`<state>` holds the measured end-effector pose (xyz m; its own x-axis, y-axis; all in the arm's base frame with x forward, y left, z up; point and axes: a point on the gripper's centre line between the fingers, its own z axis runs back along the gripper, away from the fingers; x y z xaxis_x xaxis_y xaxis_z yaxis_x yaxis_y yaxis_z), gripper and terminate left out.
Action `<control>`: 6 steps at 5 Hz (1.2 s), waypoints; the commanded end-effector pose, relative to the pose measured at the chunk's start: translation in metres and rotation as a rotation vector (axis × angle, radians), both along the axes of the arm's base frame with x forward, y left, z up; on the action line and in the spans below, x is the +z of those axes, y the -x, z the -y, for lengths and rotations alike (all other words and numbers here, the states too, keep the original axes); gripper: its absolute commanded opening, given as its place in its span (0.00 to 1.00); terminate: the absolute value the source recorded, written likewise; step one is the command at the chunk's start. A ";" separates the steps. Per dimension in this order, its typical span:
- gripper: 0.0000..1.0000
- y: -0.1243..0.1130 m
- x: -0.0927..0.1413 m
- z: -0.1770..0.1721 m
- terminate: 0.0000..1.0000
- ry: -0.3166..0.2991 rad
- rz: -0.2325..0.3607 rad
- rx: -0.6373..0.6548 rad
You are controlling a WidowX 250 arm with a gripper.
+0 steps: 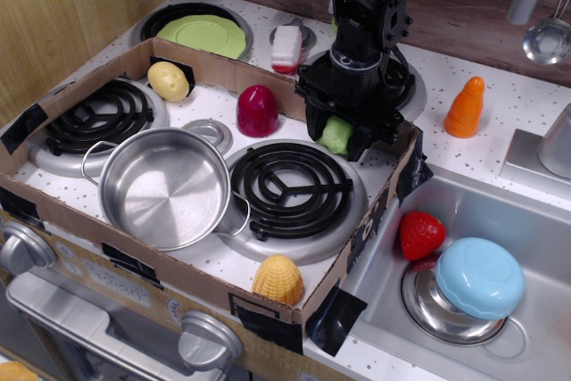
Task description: Put broccoli in pot
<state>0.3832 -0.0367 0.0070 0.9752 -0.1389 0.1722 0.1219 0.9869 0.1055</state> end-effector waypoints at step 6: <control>0.00 0.092 0.118 -0.073 0.00 -0.228 -0.029 0.287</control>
